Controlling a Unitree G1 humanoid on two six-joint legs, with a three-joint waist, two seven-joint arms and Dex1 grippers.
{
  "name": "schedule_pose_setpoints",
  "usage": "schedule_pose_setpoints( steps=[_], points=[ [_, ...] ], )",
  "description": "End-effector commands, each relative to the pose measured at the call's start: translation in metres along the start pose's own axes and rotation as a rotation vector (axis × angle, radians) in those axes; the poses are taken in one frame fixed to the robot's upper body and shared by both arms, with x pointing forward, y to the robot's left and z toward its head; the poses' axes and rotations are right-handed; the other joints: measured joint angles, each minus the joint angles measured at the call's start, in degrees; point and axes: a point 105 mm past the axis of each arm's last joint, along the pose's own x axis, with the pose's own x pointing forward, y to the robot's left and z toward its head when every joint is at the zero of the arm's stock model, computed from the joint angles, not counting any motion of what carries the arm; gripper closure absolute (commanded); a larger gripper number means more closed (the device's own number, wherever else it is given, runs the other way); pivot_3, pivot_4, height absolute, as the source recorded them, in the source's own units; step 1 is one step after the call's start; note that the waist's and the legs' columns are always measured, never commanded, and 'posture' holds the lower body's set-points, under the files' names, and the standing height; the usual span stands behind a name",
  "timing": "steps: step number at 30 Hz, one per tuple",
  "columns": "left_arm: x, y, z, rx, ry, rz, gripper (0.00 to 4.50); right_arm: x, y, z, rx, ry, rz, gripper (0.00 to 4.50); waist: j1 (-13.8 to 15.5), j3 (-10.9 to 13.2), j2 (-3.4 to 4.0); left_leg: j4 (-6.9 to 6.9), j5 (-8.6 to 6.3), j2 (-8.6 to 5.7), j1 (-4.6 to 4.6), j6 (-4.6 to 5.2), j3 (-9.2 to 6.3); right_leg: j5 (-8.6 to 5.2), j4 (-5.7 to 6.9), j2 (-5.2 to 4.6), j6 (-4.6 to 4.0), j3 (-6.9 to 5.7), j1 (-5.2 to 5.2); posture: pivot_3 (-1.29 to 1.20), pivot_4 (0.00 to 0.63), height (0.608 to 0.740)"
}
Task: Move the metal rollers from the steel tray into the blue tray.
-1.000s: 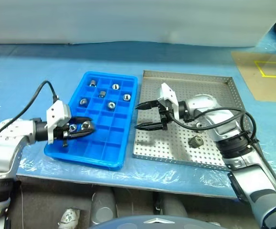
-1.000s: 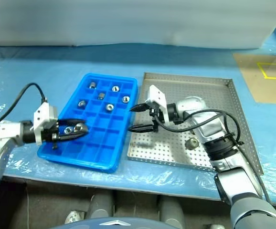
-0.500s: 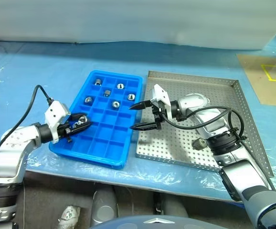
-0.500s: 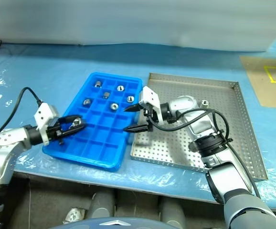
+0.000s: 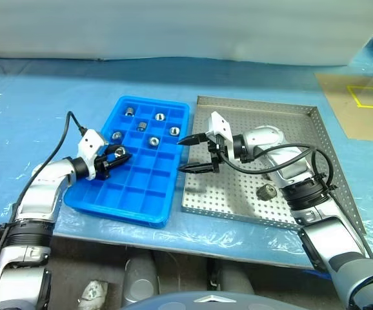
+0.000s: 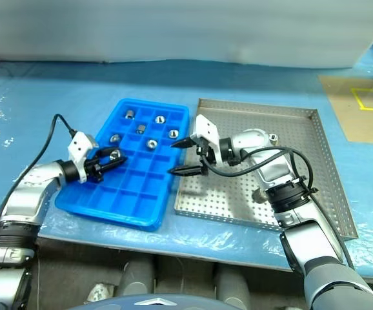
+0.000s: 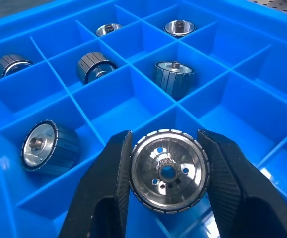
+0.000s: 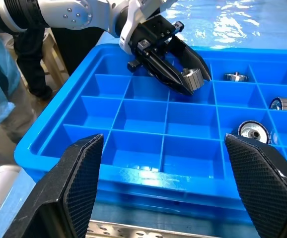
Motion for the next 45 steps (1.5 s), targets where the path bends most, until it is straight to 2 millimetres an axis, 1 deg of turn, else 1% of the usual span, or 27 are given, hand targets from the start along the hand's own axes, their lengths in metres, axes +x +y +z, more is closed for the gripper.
schedule_pose_setpoints(
  steps=[1, 7, 14, 16, 17, 19, 20, 21, 25, 27, 31, 34, 36, 38, 40, 42, 44, 45],
  points=[
    [0.006, 0.001, 0.004, 0.020, -0.023, -0.004, 2.77, -0.007, -0.002, 0.012, -0.039, -0.031, -0.032, 0.48, 0.02, 0.00, 0.00, 0.02, 0.00, 0.00, 0.00, 0.00, -0.01, 0.00, 0.02, 0.00, 0.00, 0.00, 0.01, 0.11, 0.150, 0.740],
    [0.016, -0.003, -0.002, 0.026, -0.009, -0.017, 2.77, -0.011, -0.008, 0.012, -0.042, -0.031, -0.084, 0.48, 0.04, -0.01, 0.01, 0.16, -0.01, -0.03, 0.01, 0.01, -0.02, 0.00, 0.12, -0.06, 0.00, 0.01, 0.03, 0.10, 0.150, 0.740],
    [0.017, -0.004, -0.008, 0.014, 0.022, -0.048, 2.77, -0.013, -0.009, 0.012, -0.043, -0.031, -0.102, 0.48, 0.10, -0.02, 0.02, 0.18, -0.02, -0.11, 0.05, 0.03, -0.02, 0.00, 0.16, -0.17, 0.00, 0.00, 0.08, 0.09, 0.150, 0.740],
    [0.015, -0.011, -0.007, -0.008, 0.022, -0.107, 2.03, -0.012, -0.009, 0.012, -0.044, -0.032, -0.105, 0.48, 0.08, -0.02, 0.02, 0.17, -0.02, -0.12, 0.05, 0.03, -0.03, 0.00, 0.16, -0.17, 0.00, 0.00, 0.08, 0.09, 0.150, 0.740],
    [0.014, -0.014, -0.006, -0.011, 0.018, -0.121, 1.78, -0.012, -0.009, 0.011, -0.044, -0.032, -0.107, 0.48, 0.04, -0.02, 0.02, 0.18, -0.02, -0.11, 0.05, 0.03, -0.02, 0.00, 0.16, -0.17, 0.00, 0.00, 0.08, 0.09, 0.150, 0.740],
    [0.019, 0.000, 0.000, 0.045, 0.007, -0.008, 1.10, -0.012, -0.010, 0.011, -0.043, -0.032, -0.108, 0.48, 0.07, -0.02, 0.02, 0.17, -0.02, -0.11, 0.04, 0.03, -0.03, 0.00, 0.12, -0.16, 0.01, 0.01, 0.08, 0.09, 0.150, 0.740],
    [0.020, 0.001, 0.001, 0.037, 0.008, -0.012, 0.81, -0.012, -0.010, 0.011, -0.043, -0.033, -0.110, 0.48, 0.12, -0.02, 0.02, 0.16, -0.03, -0.13, 0.02, 0.03, -0.03, -0.01, 0.09, -0.17, 0.01, 0.00, 0.07, 0.09, 0.150, 0.740],
    [0.019, -0.004, 0.005, 0.052, -0.004, -0.053, 0.50, -0.012, -0.010, 0.011, -0.043, -0.033, -0.111, 0.48, 0.19, -0.02, 0.02, 0.16, -0.03, -0.13, -0.03, 0.05, -0.03, -0.01, 0.07, -0.17, 0.01, -0.01, 0.07, 0.09, 0.150, 0.740],
    [0.023, -0.021, 0.025, 0.058, -0.075, -0.139, 0.50, -0.012, -0.011, 0.012, -0.044, -0.037, -0.116, 0.48, 0.31, -0.02, 0.02, 0.17, -0.04, -0.14, -0.13, 0.05, -0.04, -0.01, 0.00, -0.18, 0.01, -0.03, 0.04, 0.08, 0.150, 0.740],
    [0.027, -0.025, 0.037, 0.070, -0.108, -0.157, 0.50, -0.013, -0.012, 0.012, -0.045, -0.037, -0.124, 0.48, 0.33, -0.01, 0.00, 0.17, -0.04, -0.16, -0.19, 0.06, -0.05, -0.01, -0.02, -0.23, 0.01, -0.04, 0.02, 0.08, 0.150, 0.740],
    [0.040, -0.040, 0.076, 0.107, -0.214, -0.257, 0.50, -0.023, -0.013, 0.010, -0.042, -0.029, -0.167, 0.48, 0.01, 0.00, 0.00, 0.21, -0.01, -0.08, -0.25, 0.00, -0.08, 0.00, 0.09, -0.18, 0.01, -0.03, -0.09, 0.02, 0.150, 0.740],
    [0.046, -0.045, 0.090, 0.108, -0.250, -0.295, 0.50, -0.028, -0.013, 0.009, -0.039, -0.023, -0.189, 0.48, -0.28, -0.01, 0.00, 0.20, 0.02, -0.07, -0.23, -0.04, -0.11, 0.00, 0.11, -0.13, 0.01, -0.02, -0.08, -0.03, 0.150, 0.740],
    [0.055, -0.054, 0.106, 0.109, -0.290, -0.356, 0.50, -0.036, -0.014, 0.007, -0.033, -0.015, -0.229, 0.48, -0.91, -0.01, 0.00, 0.21, 0.01, -0.12, -0.19, -0.03, -0.08, 0.00, 0.10, -0.13, 0.01, 0.00, -0.08, -0.08, 0.150, 0.740],
    [0.070, -0.066, 0.118, 0.132, -0.314, -0.438, 0.50, -0.049, -0.013, 0.004, -0.022, -0.004, -0.292, 0.48, -1.01, 0.00, -0.01, 0.22, 0.01, -0.13, -0.26, -0.02, -0.08, 0.00, 0.06, -0.14, 0.01, 0.02, -0.07, -0.14, 0.150, 0.740],
    [0.083, -0.073, 0.124, 0.149, -0.323, -0.493, 0.50, -0.061, -0.011, 0.001, -0.012, 0.008, -0.344, 0.48, -1.45, 0.00, -0.01, 0.25, 0.00, -0.15, -0.32, 0.01, -0.08, 0.01, 0.00, -0.14, 0.02, 0.07, -0.06, -0.18, 0.150, 0.740],
    [0.091, -0.078, 0.127, 0.149, -0.325, -0.536, 0.50, -0.069, -0.009, -0.001, -0.003, 0.019, -0.383, 0.48, -2.23, 0.00, -0.01, 0.29, -0.02, -0.19, -0.31, 0.04, -0.08, 0.02, -0.01, -0.13, 0.03, 0.09, -0.06, -0.24, 0.150, 0.740],
    [0.103, -0.088, 0.130, 0.172, -0.318, -0.603, 0.50, -0.083, -0.006, -0.004, 0.008, 0.038, -0.446, 0.48, -3.18, 0.00, -0.01, 0.28, -0.02, -0.19, -0.25, 0.05, -0.06, 0.02, -0.01, -0.09, 0.04, 0.11, -0.06, -0.27, 0.150, 0.740],
    [0.110, -0.092, 0.132, 0.173, -0.314, -0.630, 0.50, -0.091, -0.005, -0.005, 0.014, 0.047, -0.478, 0.48, -3.41, 0.00, -0.01, 0.27, -0.02, -0.18, -0.25, 0.04, -0.06, 0.02, -0.01, -0.08, 0.04, 0.12, -0.06, -0.32, 0.150, 0.740]
  ],
)
